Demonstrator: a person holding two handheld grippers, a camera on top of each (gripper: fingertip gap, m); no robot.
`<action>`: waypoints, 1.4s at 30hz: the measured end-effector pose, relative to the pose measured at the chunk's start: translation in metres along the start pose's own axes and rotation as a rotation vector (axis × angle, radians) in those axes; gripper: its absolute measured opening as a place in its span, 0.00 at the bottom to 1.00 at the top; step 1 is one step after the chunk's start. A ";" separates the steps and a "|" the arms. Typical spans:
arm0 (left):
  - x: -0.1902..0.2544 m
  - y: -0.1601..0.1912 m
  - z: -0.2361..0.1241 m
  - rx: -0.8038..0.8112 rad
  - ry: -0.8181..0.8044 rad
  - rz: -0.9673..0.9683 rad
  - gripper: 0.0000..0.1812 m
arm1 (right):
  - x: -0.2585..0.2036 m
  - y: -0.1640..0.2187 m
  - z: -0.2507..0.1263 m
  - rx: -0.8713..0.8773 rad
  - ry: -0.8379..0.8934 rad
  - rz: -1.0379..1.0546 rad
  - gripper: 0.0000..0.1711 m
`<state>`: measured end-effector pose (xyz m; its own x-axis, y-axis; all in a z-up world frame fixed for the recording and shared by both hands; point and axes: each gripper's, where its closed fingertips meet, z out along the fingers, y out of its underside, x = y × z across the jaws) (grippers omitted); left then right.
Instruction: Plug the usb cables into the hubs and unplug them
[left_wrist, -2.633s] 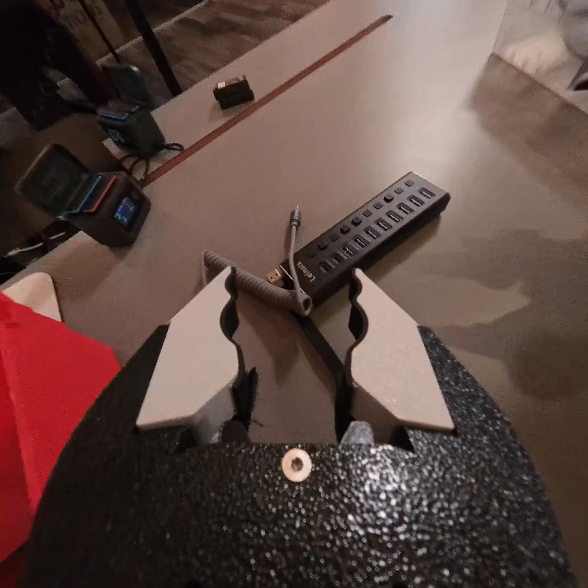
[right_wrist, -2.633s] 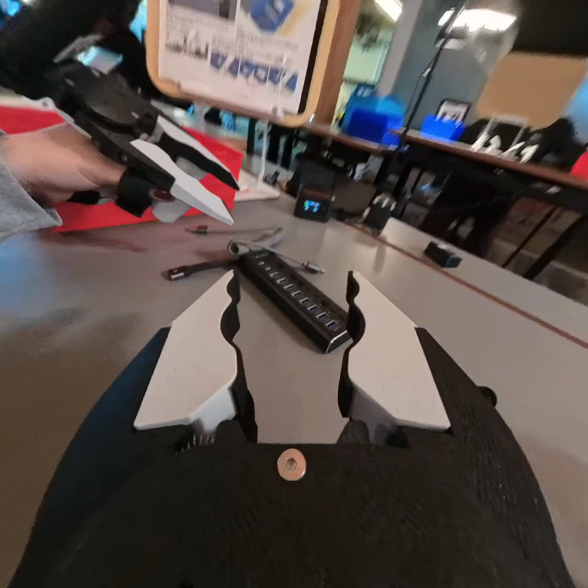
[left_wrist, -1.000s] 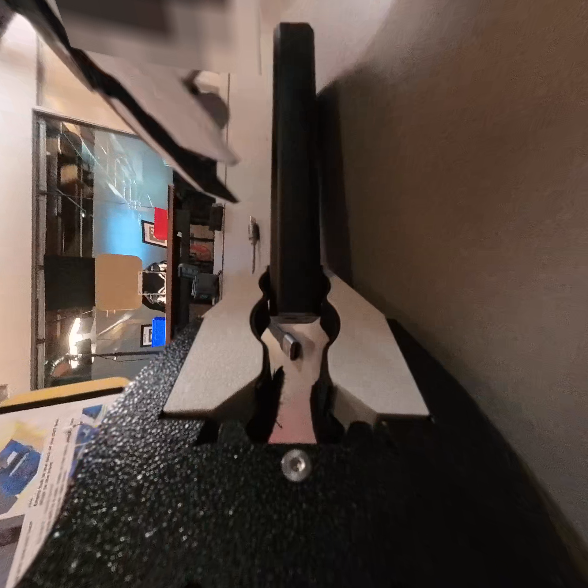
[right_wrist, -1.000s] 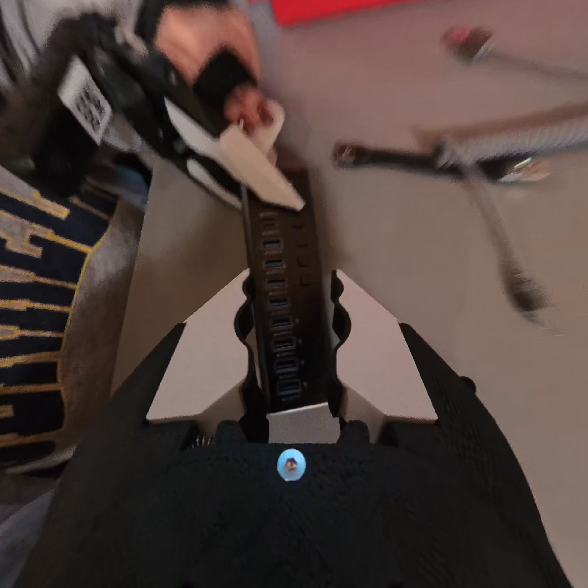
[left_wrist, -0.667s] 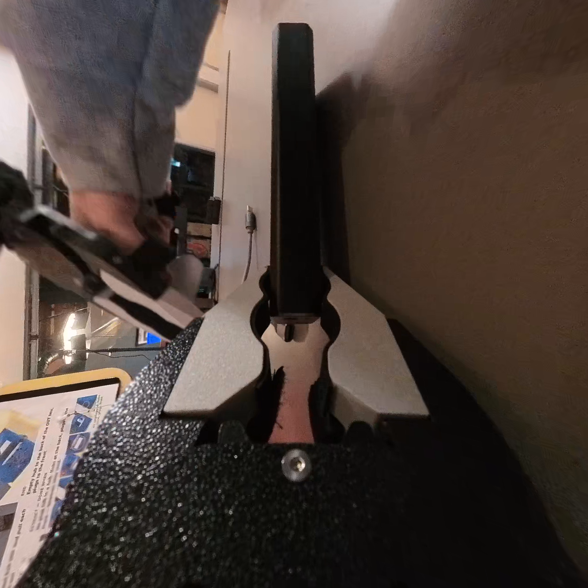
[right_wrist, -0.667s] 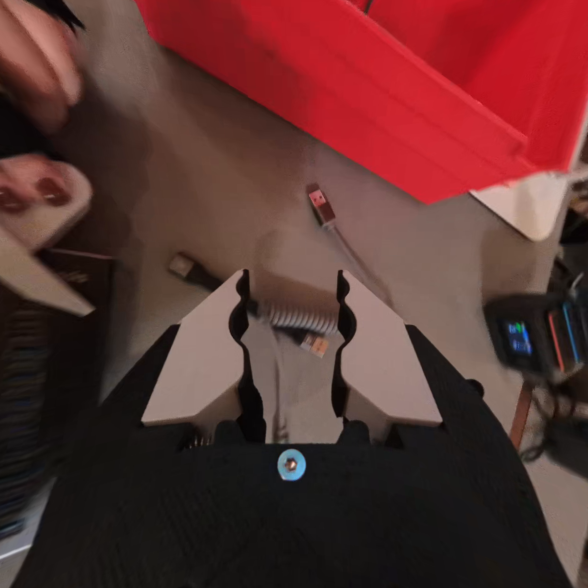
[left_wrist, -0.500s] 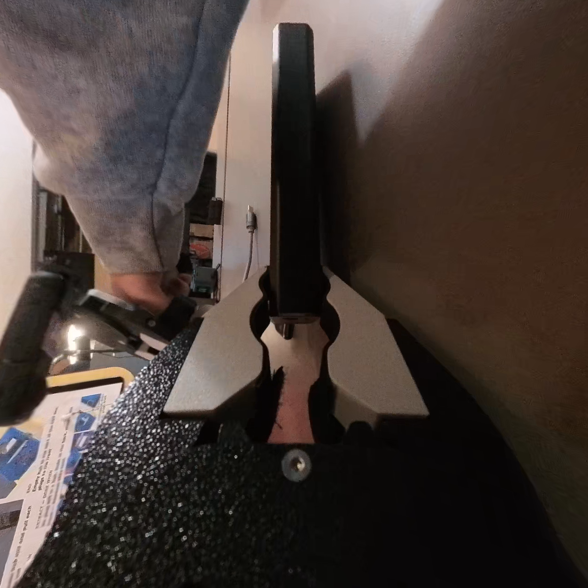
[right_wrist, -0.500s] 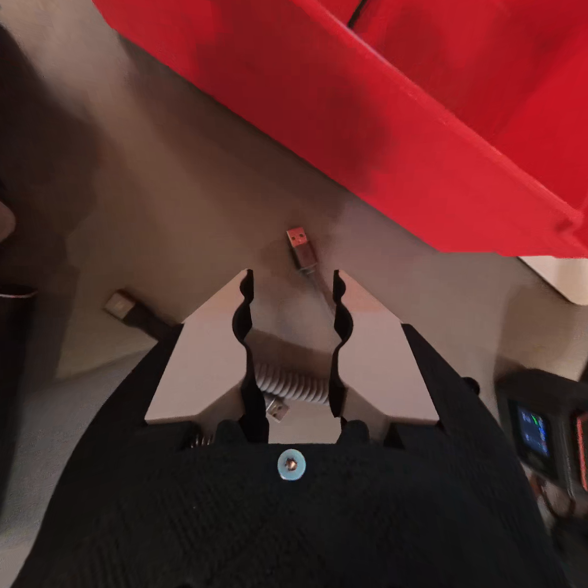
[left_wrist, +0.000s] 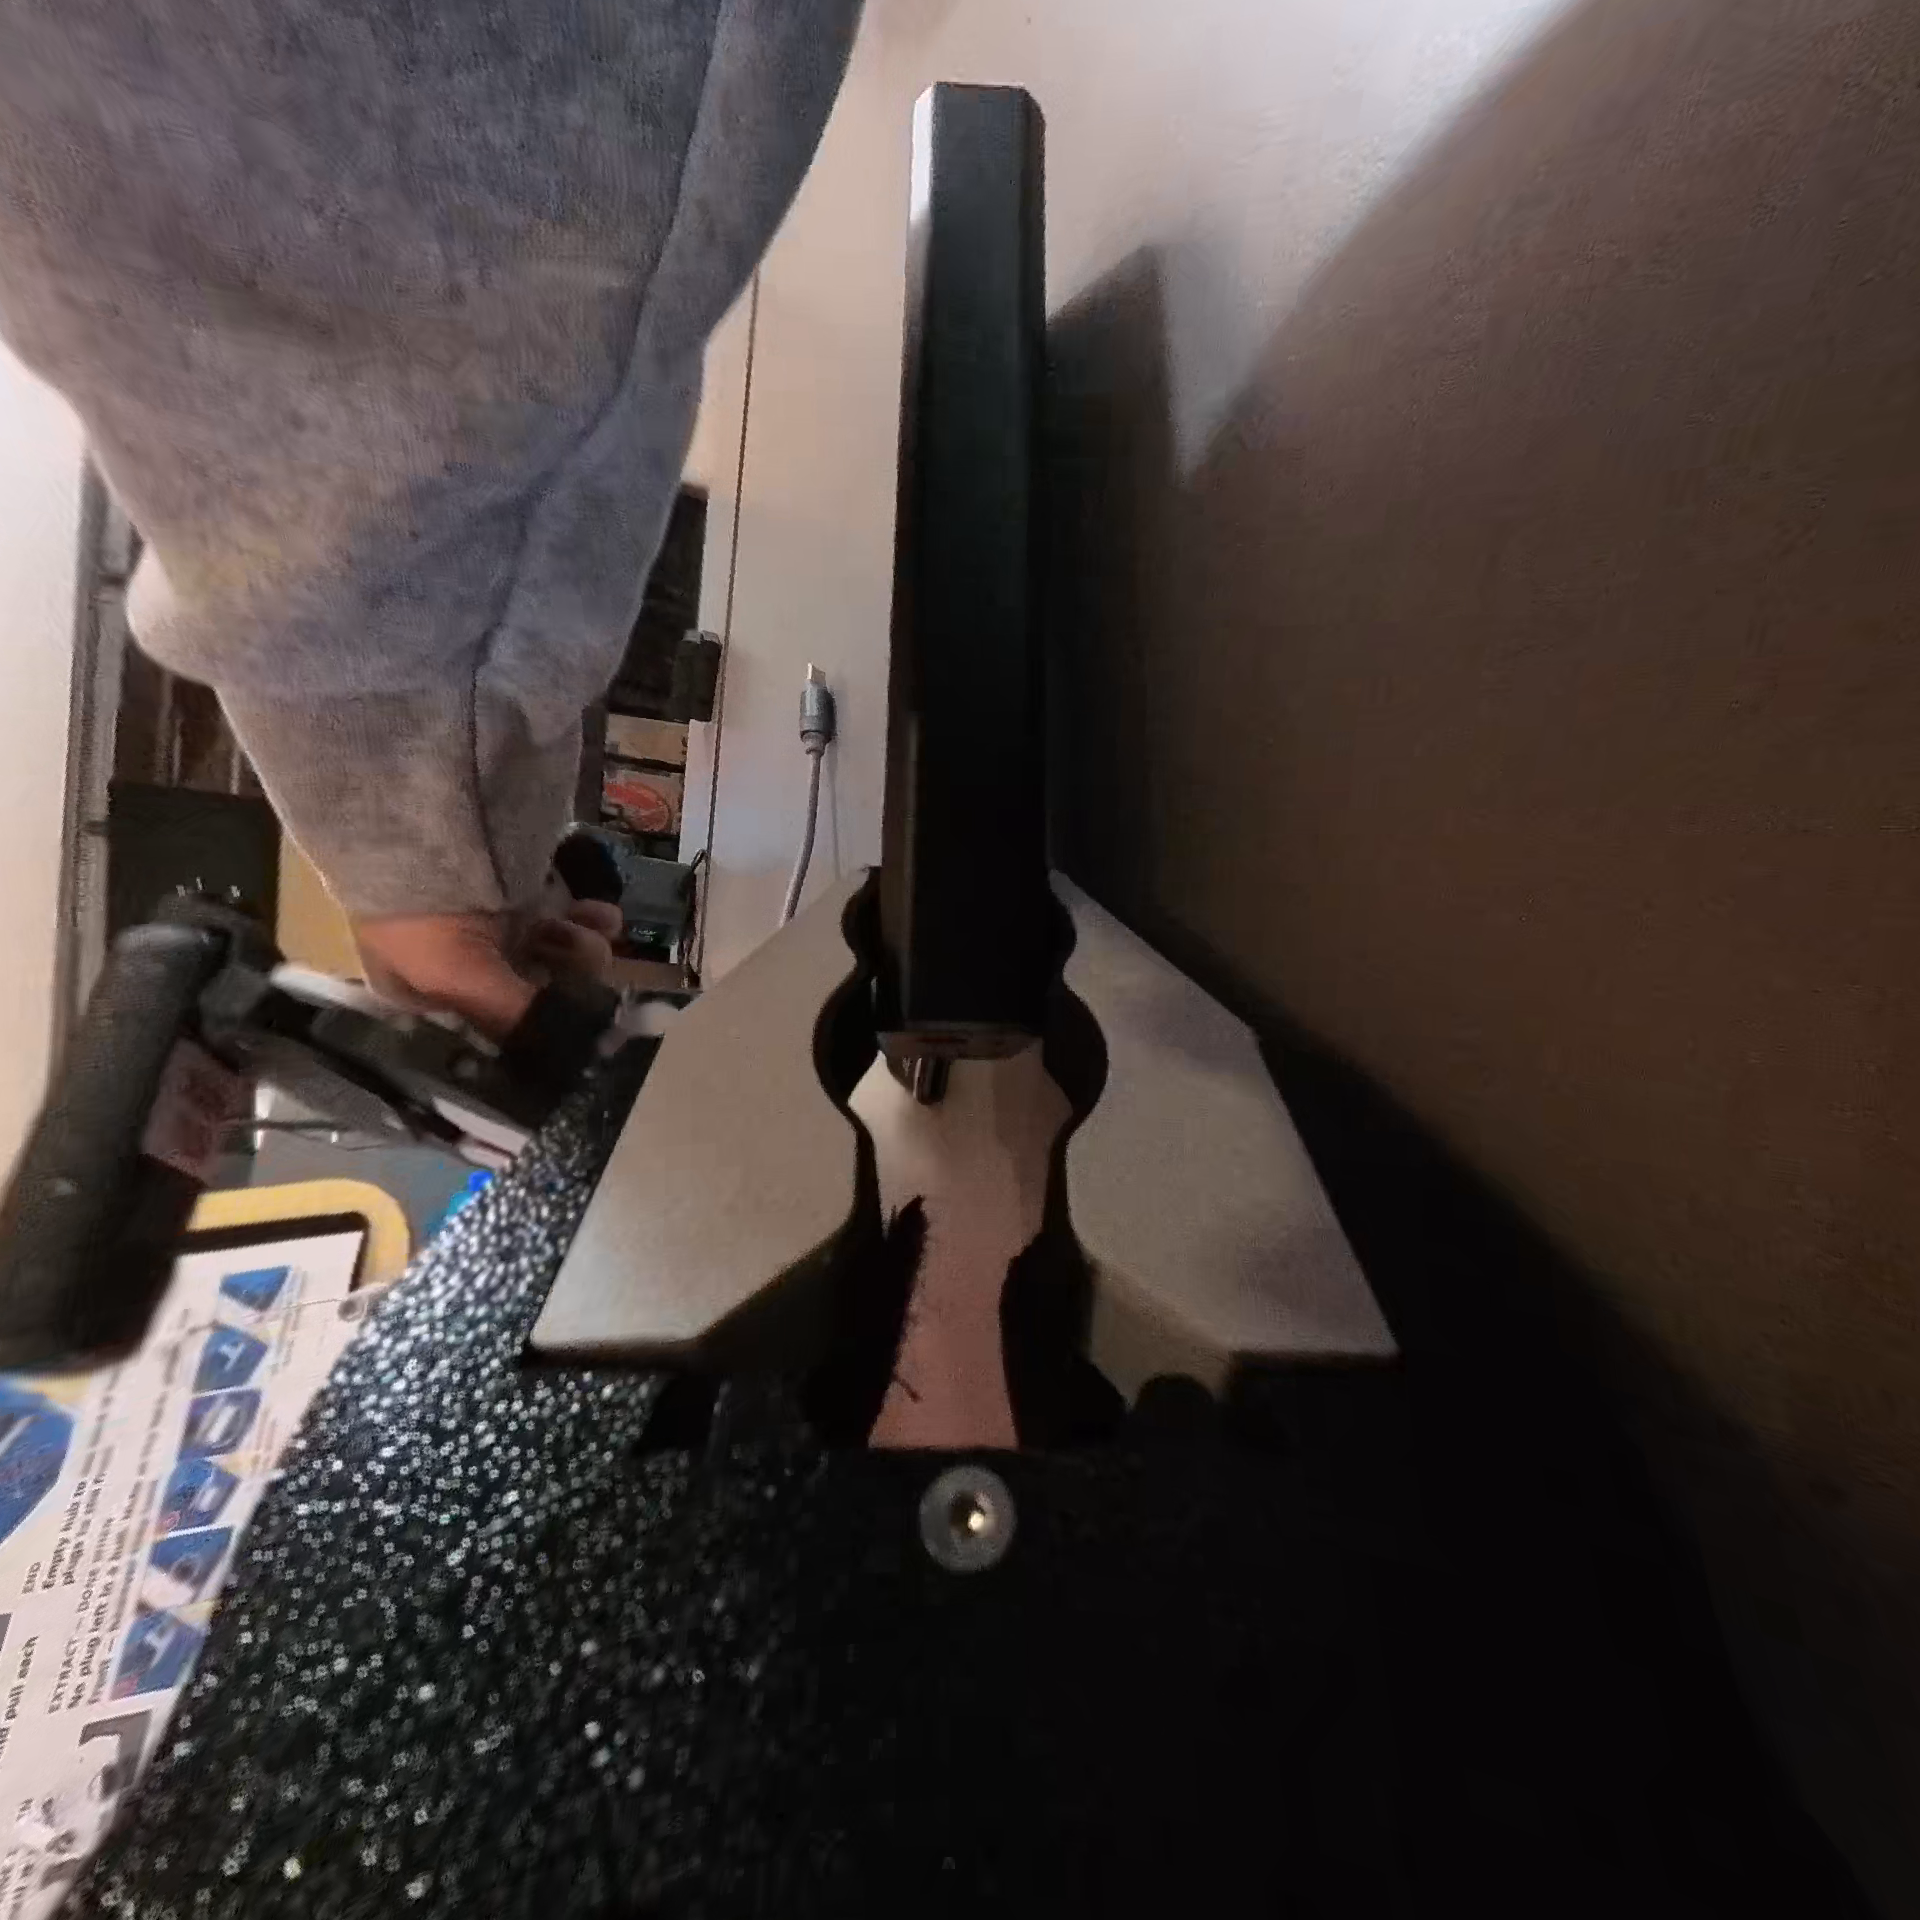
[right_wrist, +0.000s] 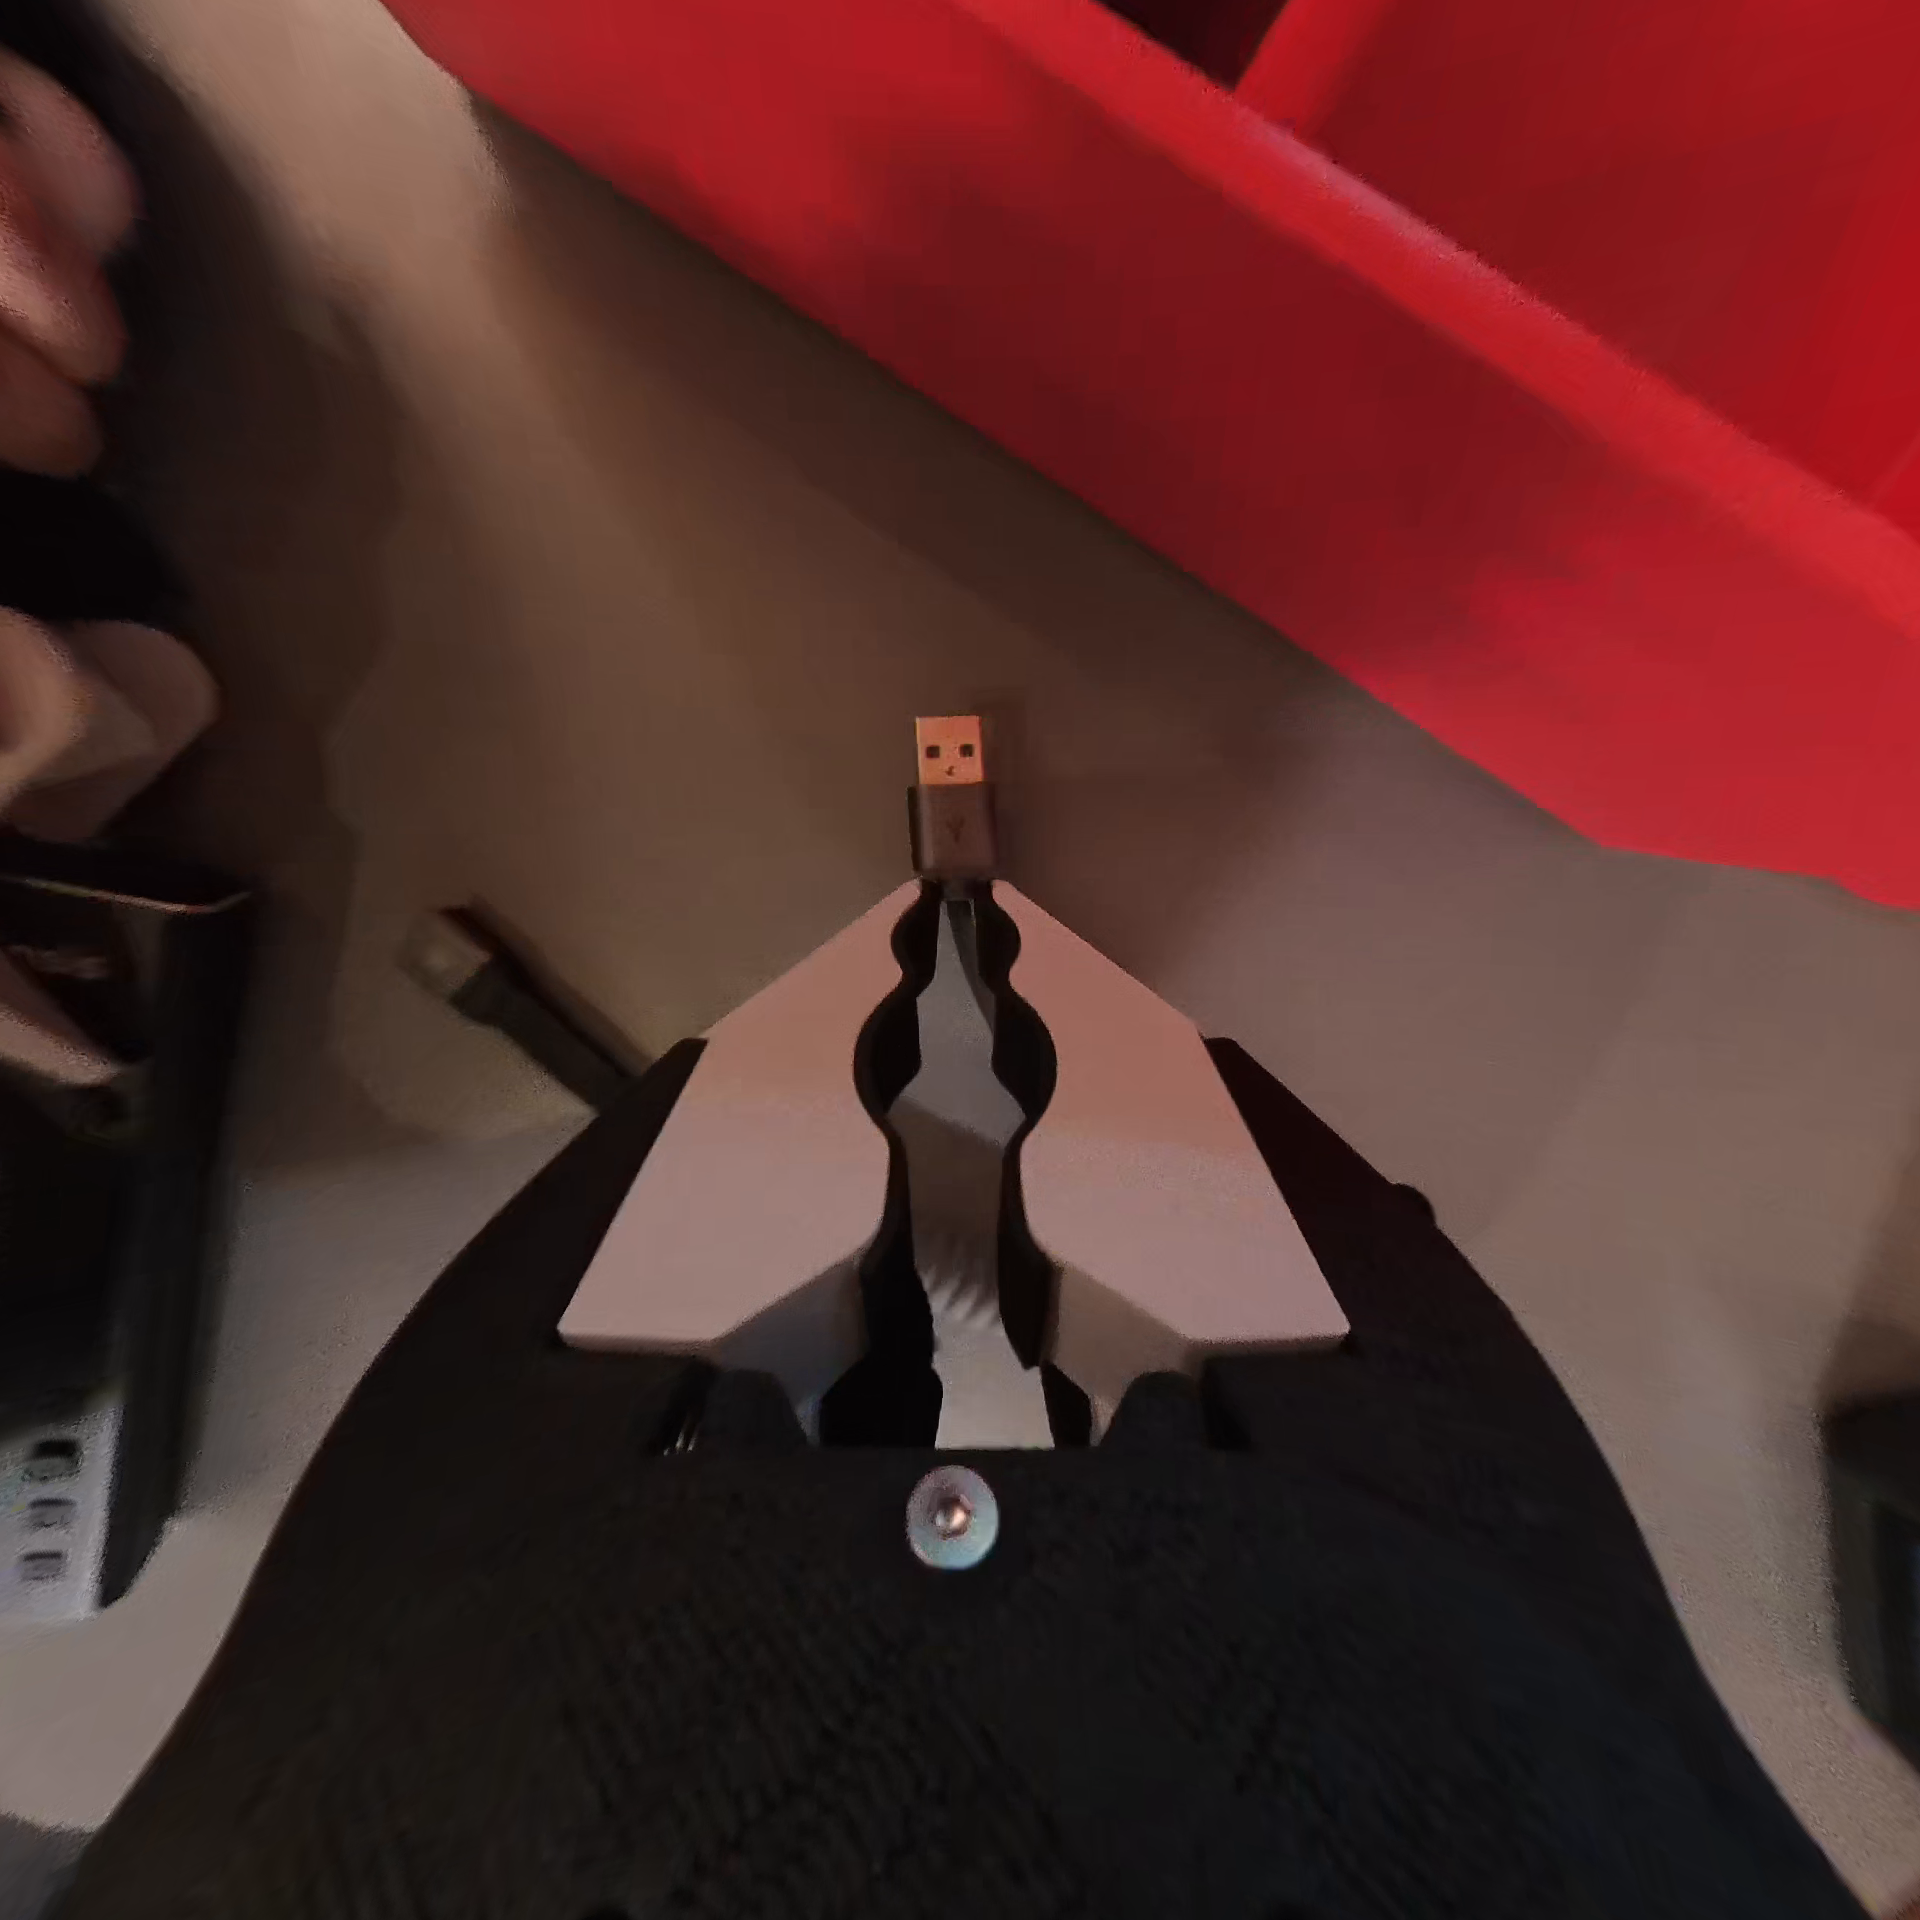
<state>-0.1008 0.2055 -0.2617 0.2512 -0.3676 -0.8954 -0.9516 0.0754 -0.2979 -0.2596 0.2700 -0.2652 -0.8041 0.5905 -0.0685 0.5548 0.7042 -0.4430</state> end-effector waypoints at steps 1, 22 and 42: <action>0.000 0.000 0.000 -0.001 0.001 0.000 0.14 | -0.007 -0.003 -0.008 0.056 -0.001 0.010 0.03; -0.003 0.003 0.003 -0.035 -0.046 0.097 0.14 | -0.184 0.086 -0.132 0.039 0.314 0.135 0.03; -0.005 0.003 0.004 -0.060 -0.089 0.178 0.14 | -0.227 0.115 -0.131 -0.041 0.409 0.155 0.03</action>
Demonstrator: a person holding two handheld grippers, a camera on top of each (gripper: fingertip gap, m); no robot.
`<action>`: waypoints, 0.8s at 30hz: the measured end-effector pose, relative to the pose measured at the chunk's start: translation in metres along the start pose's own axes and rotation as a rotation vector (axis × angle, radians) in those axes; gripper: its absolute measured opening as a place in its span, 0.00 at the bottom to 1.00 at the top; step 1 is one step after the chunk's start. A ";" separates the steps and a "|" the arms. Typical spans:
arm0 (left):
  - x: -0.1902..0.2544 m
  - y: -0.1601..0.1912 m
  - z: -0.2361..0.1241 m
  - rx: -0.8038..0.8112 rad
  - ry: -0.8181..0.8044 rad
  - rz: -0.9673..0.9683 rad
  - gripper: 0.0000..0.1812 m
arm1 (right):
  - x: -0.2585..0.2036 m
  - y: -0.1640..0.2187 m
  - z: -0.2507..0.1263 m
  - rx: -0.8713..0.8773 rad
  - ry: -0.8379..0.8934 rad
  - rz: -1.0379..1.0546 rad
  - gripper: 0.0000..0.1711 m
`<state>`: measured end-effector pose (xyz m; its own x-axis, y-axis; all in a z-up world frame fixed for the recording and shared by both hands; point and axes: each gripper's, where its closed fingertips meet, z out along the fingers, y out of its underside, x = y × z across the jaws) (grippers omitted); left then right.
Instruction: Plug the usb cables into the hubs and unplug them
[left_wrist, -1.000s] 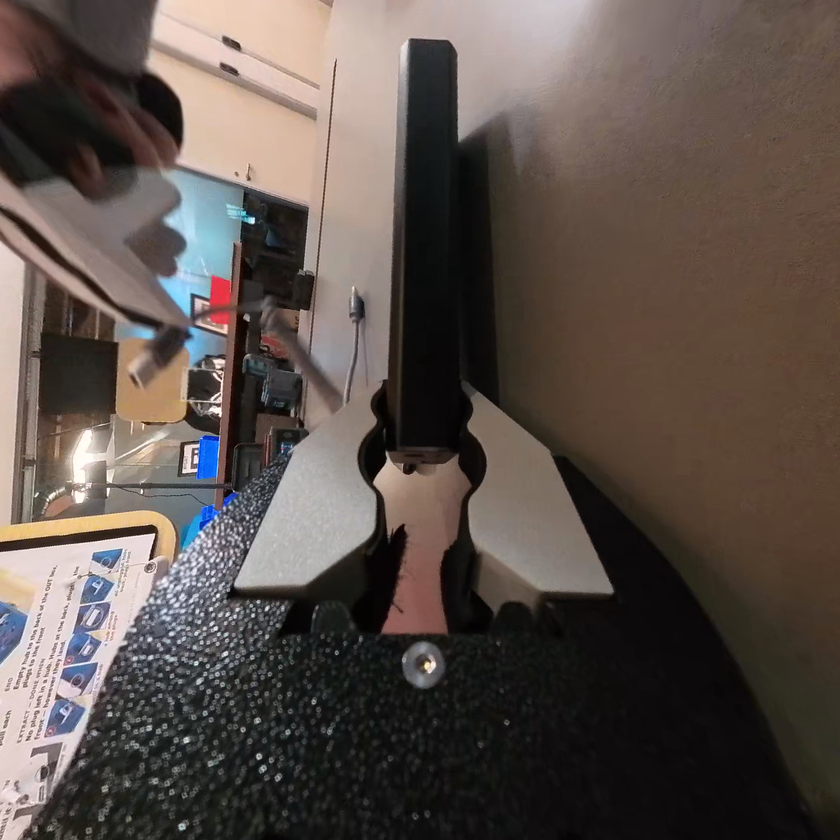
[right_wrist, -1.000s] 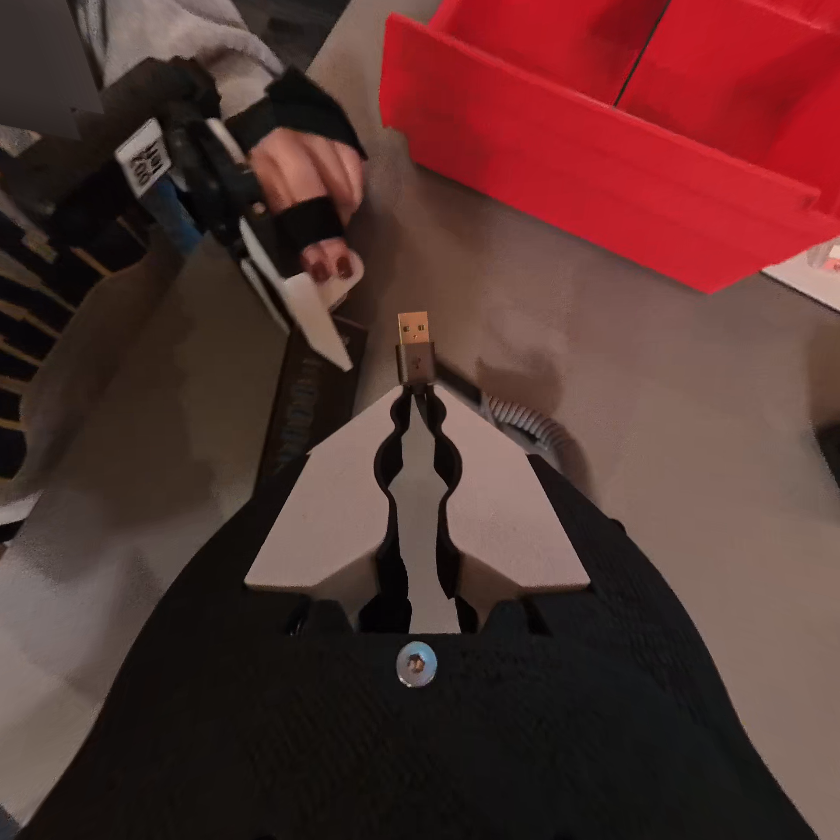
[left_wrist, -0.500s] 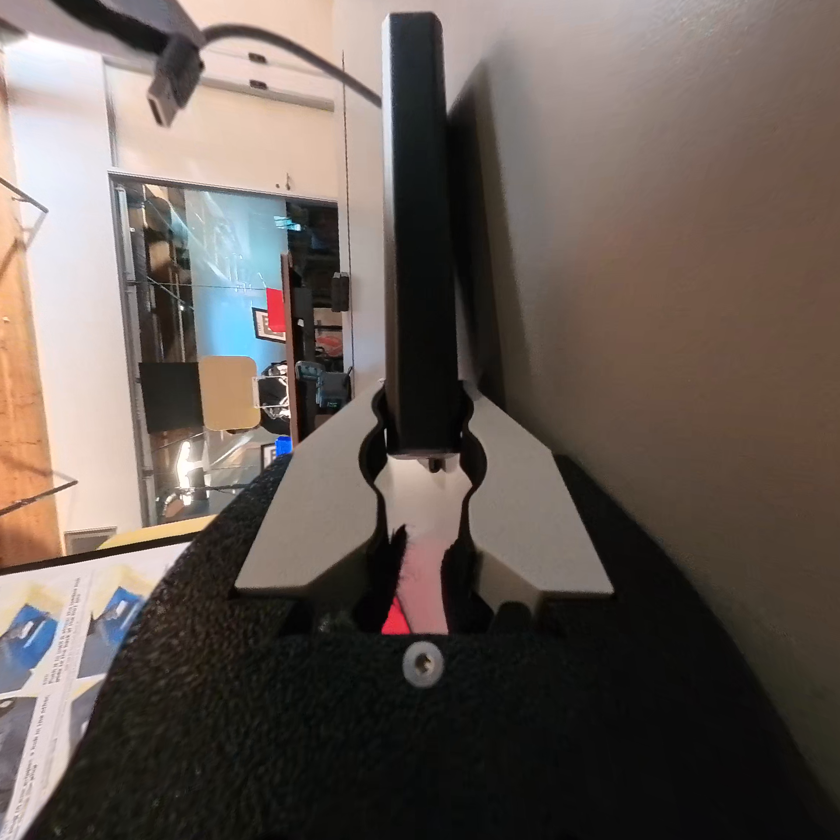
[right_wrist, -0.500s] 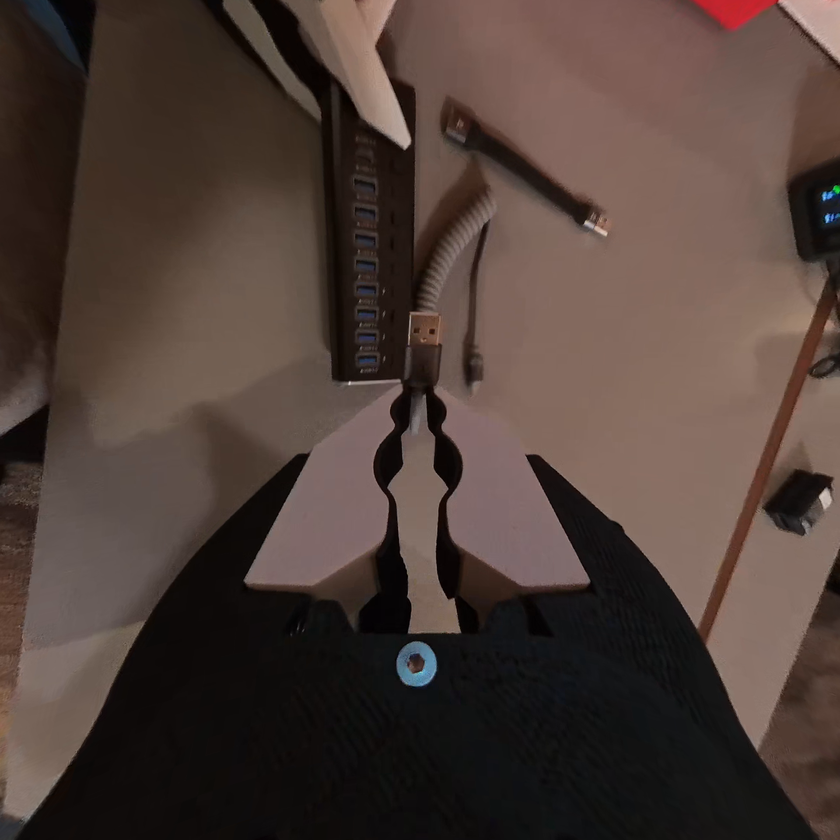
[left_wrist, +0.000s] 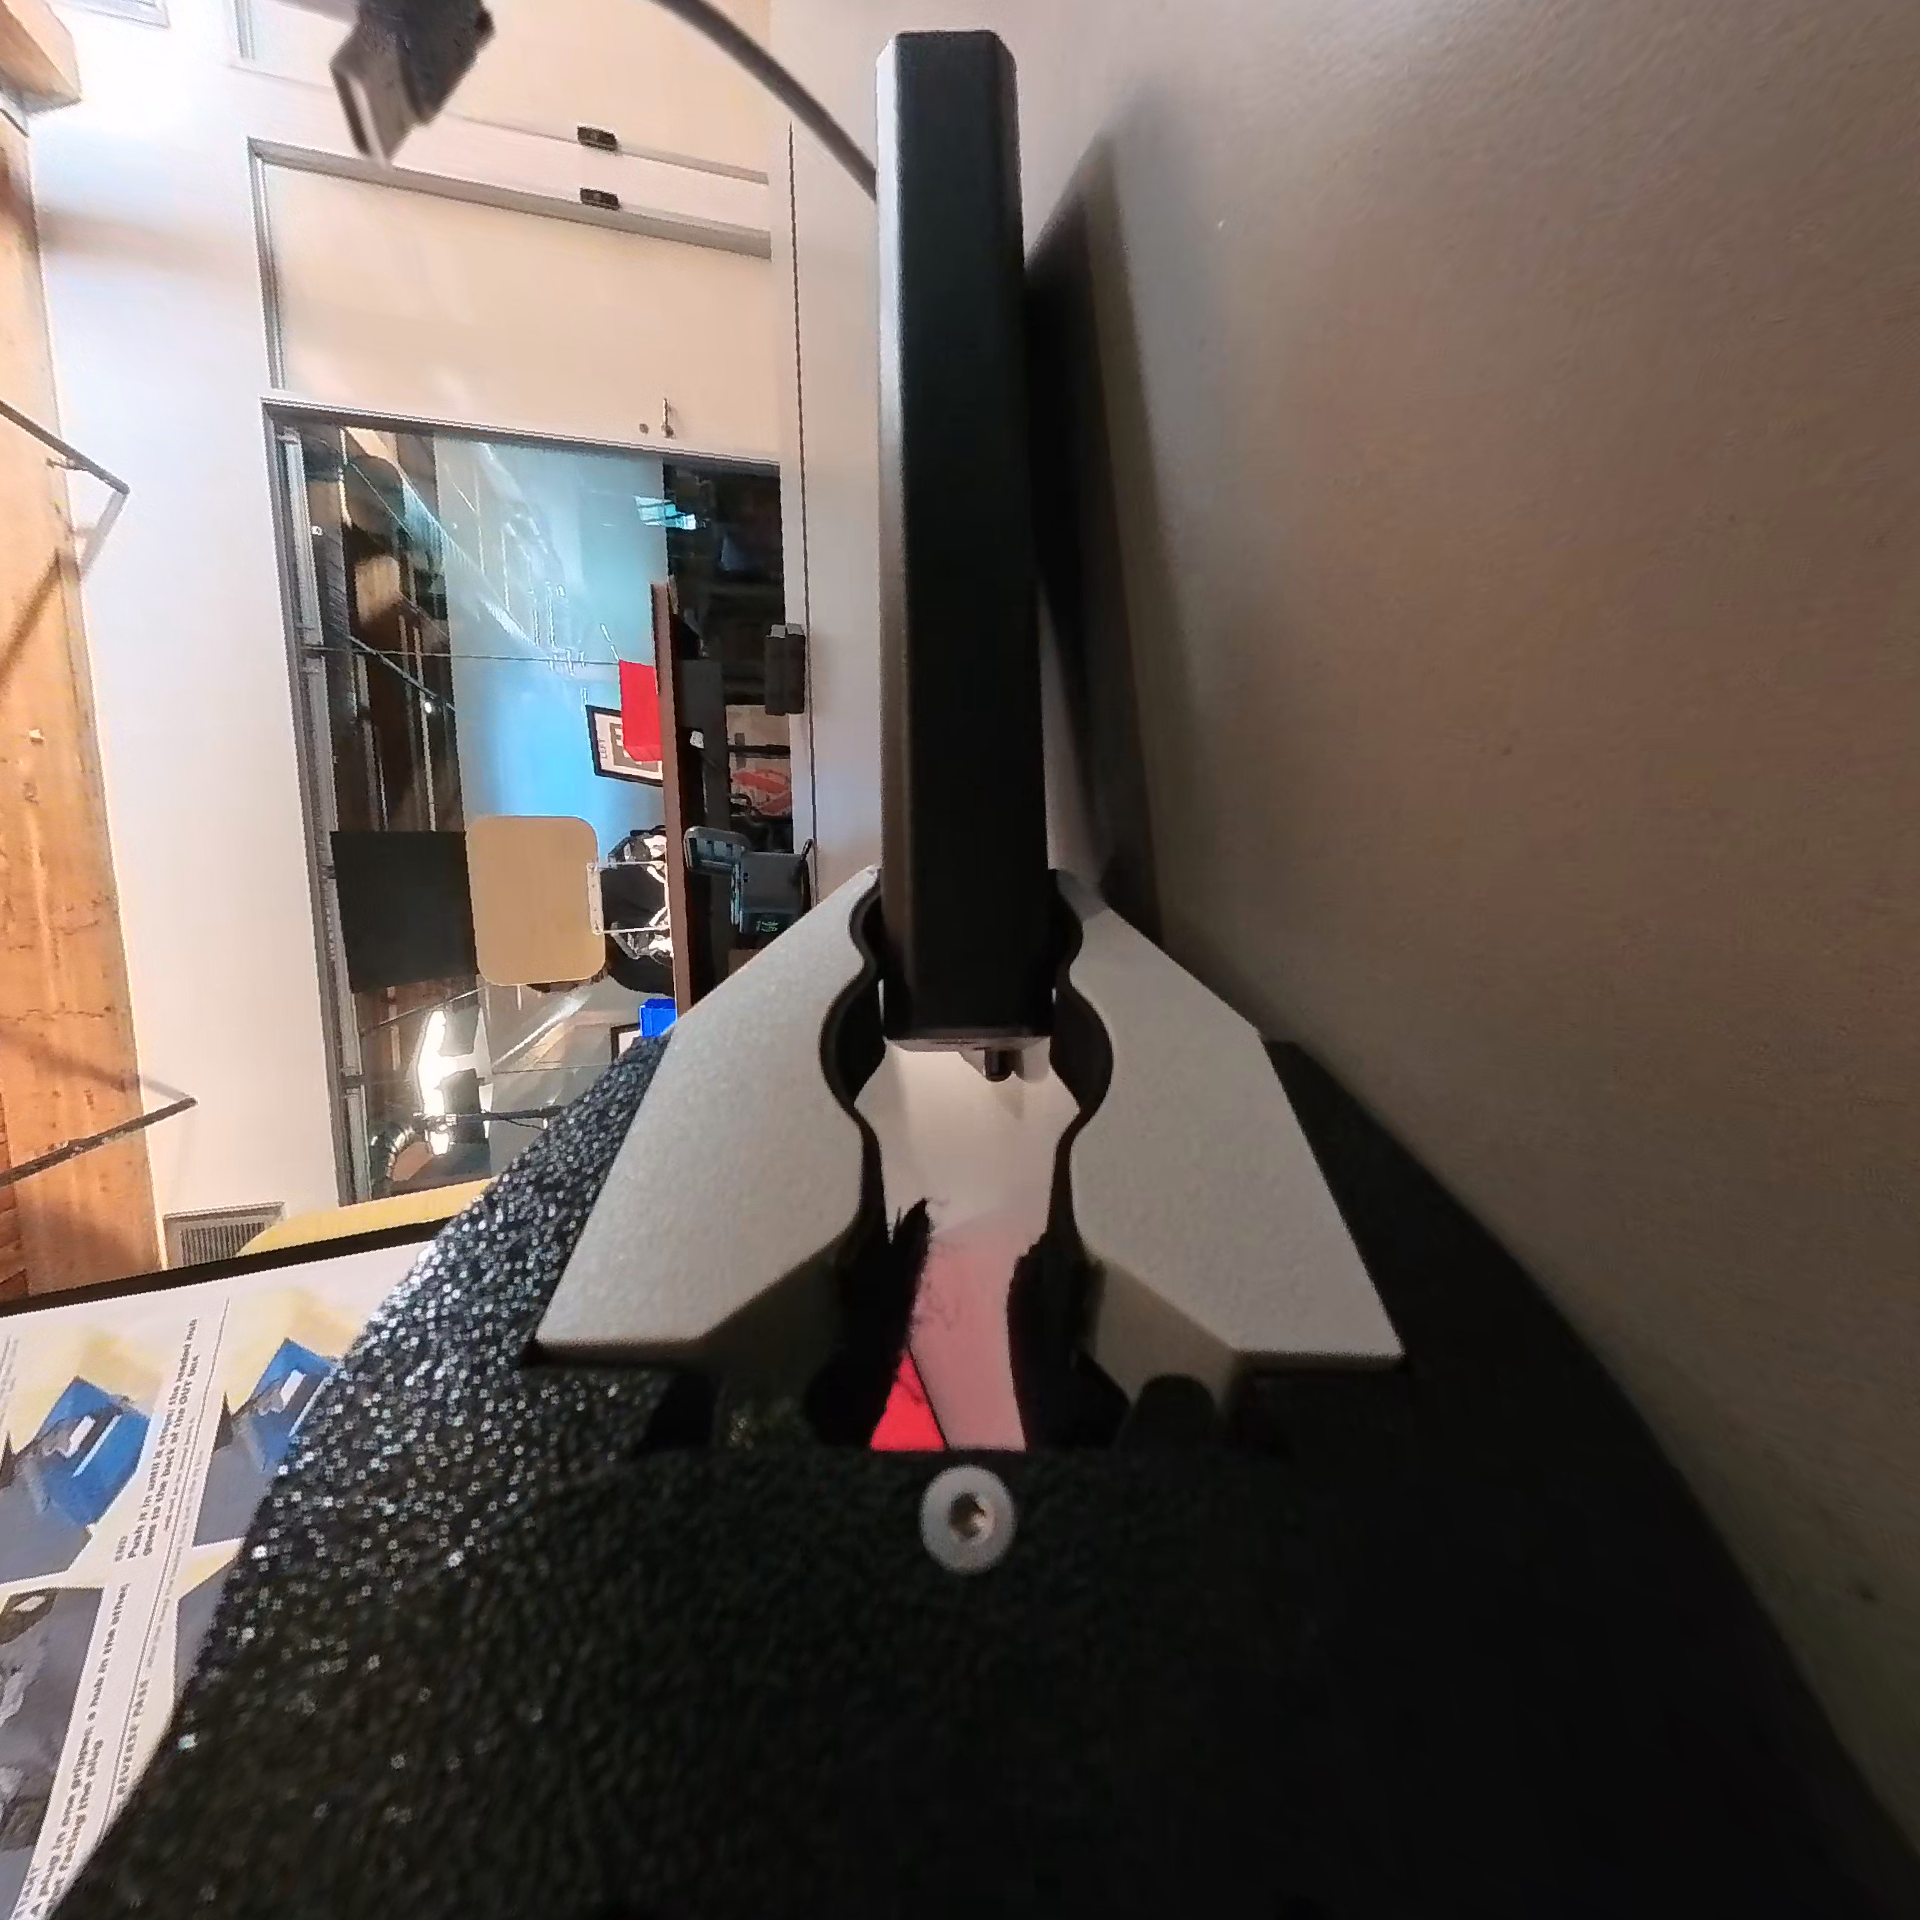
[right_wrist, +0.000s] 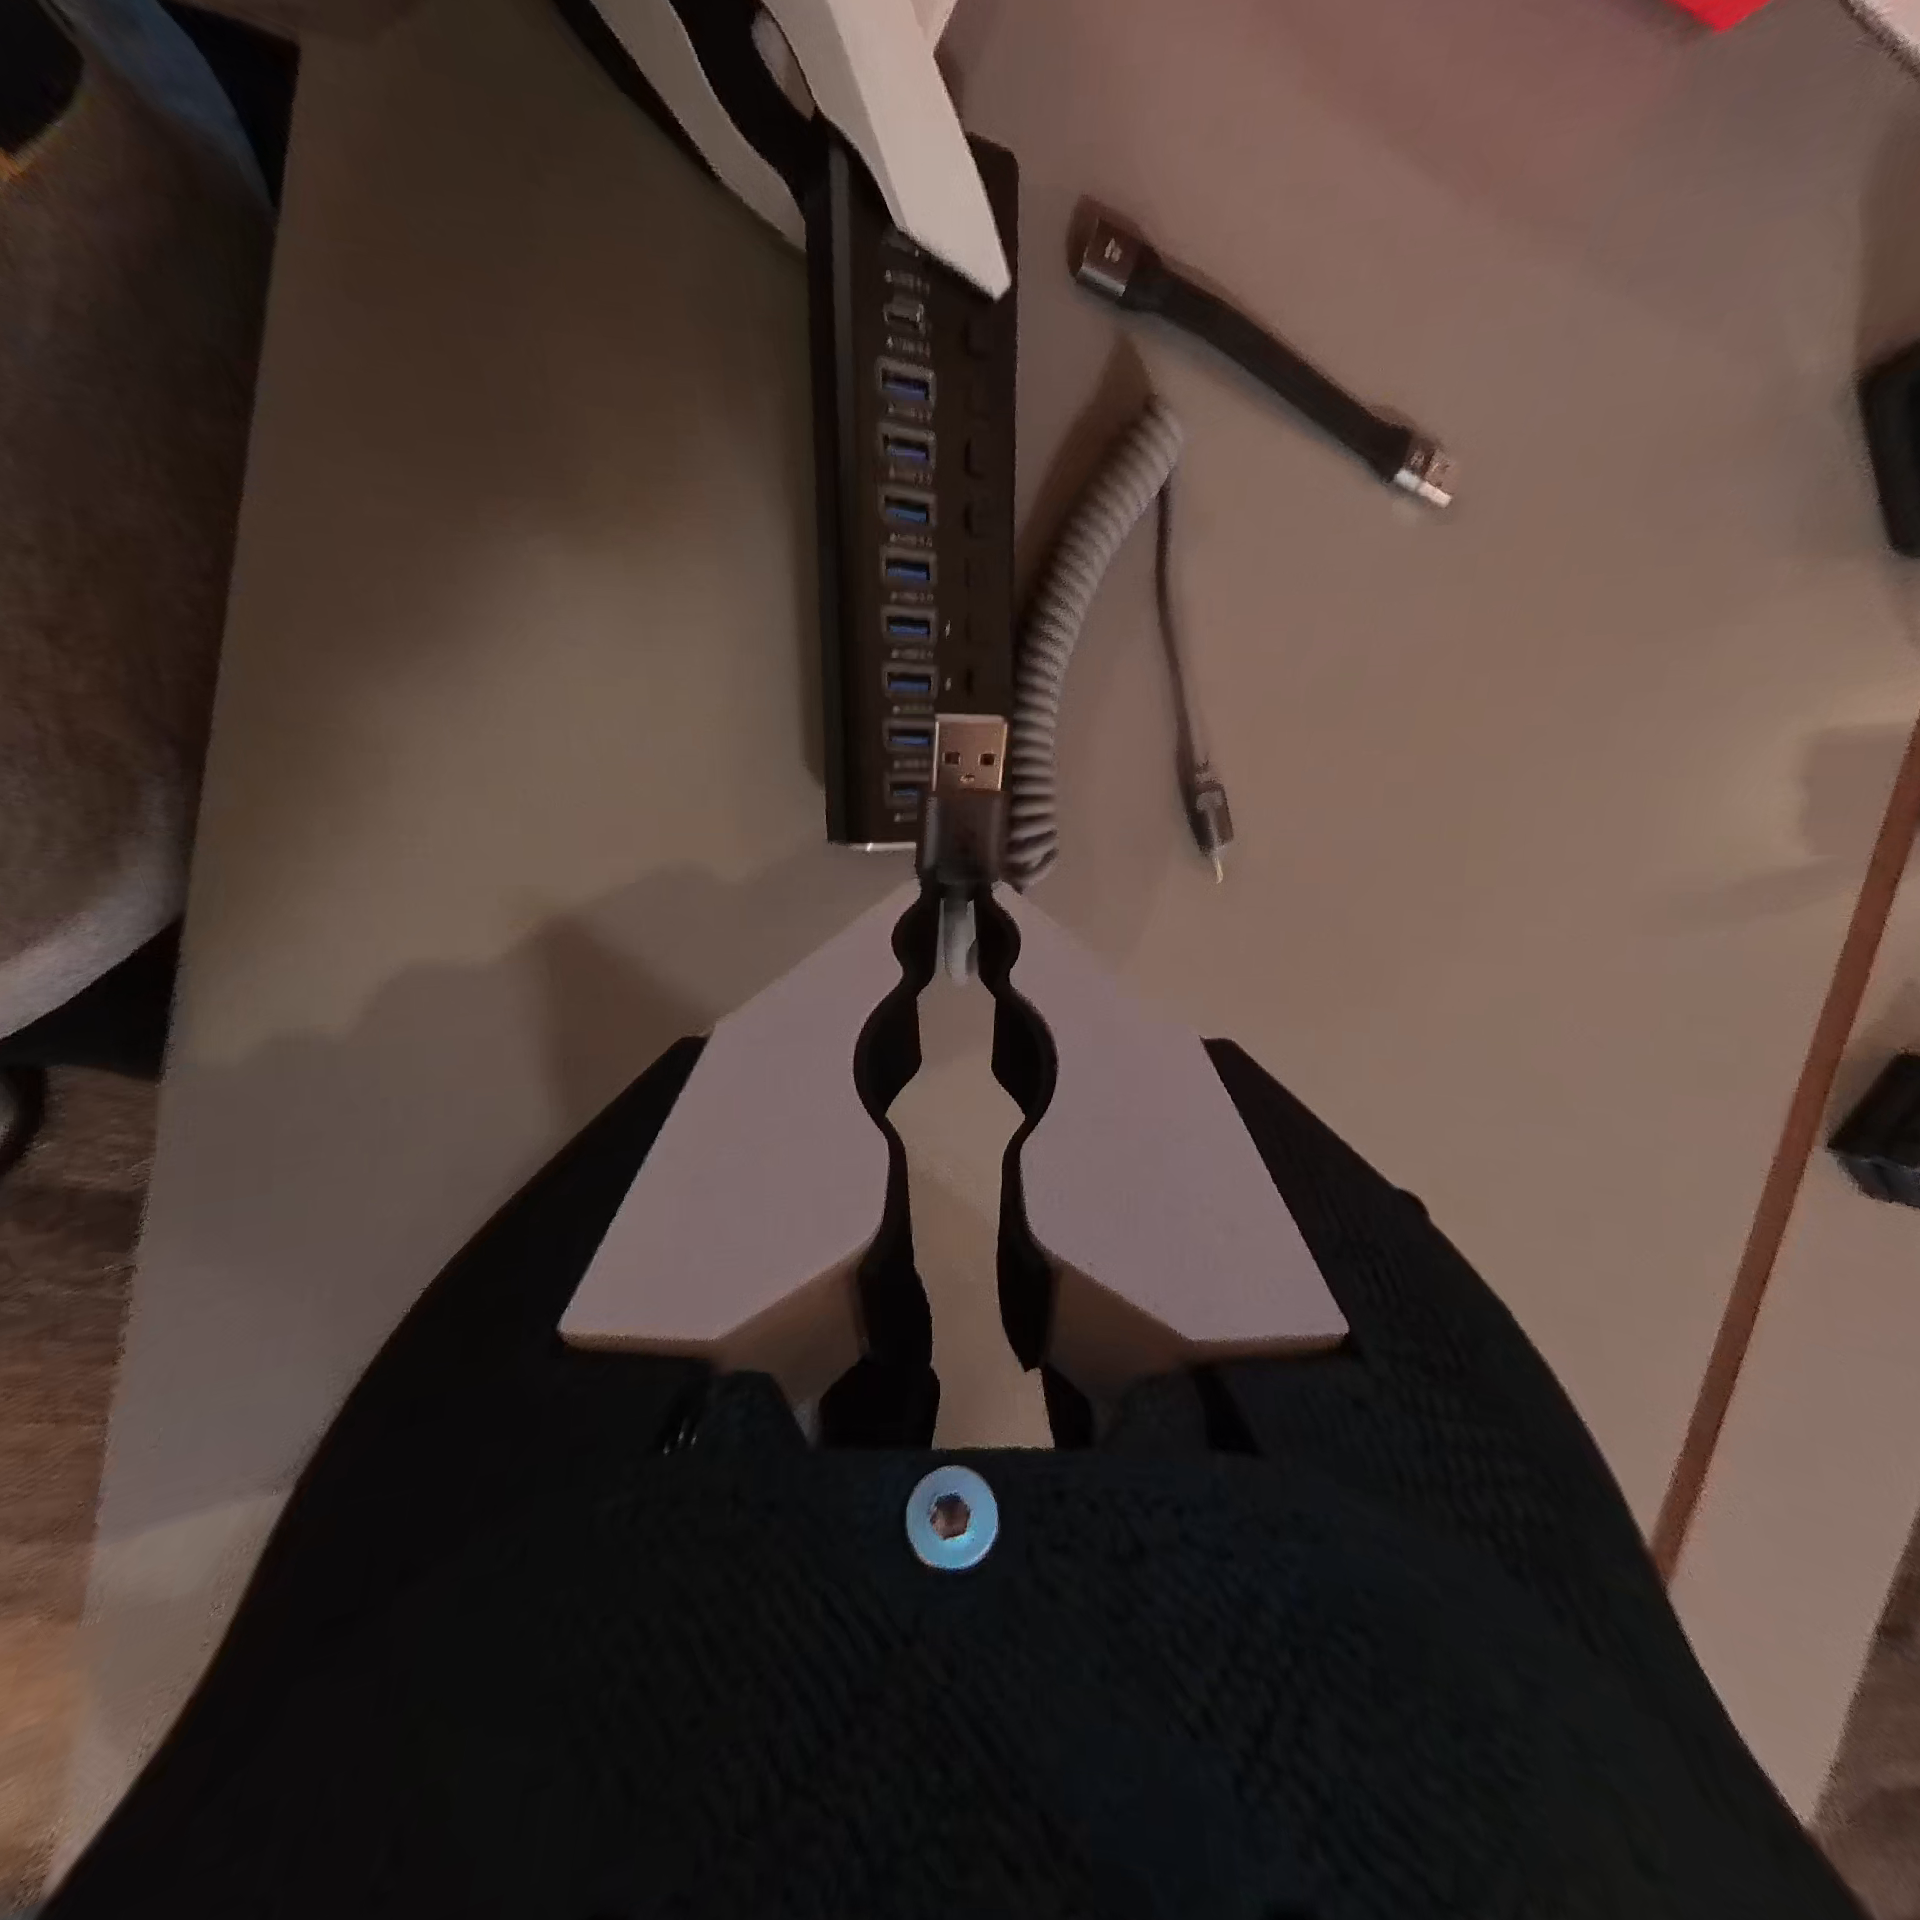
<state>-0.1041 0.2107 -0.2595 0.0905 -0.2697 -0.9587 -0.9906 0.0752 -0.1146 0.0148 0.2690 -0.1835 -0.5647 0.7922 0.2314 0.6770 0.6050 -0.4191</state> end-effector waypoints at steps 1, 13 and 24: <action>0.000 0.000 0.000 0.000 0.000 0.000 0.14 | 0.001 -0.004 0.002 0.014 0.025 -0.022 0.03; 0.001 0.000 0.000 0.004 0.012 -0.017 0.14 | 0.010 -0.047 0.036 0.007 0.352 -0.441 0.03; -0.001 -0.002 -0.016 0.079 0.324 -0.515 0.37 | 0.020 -0.054 0.044 -0.005 0.721 -0.684 0.03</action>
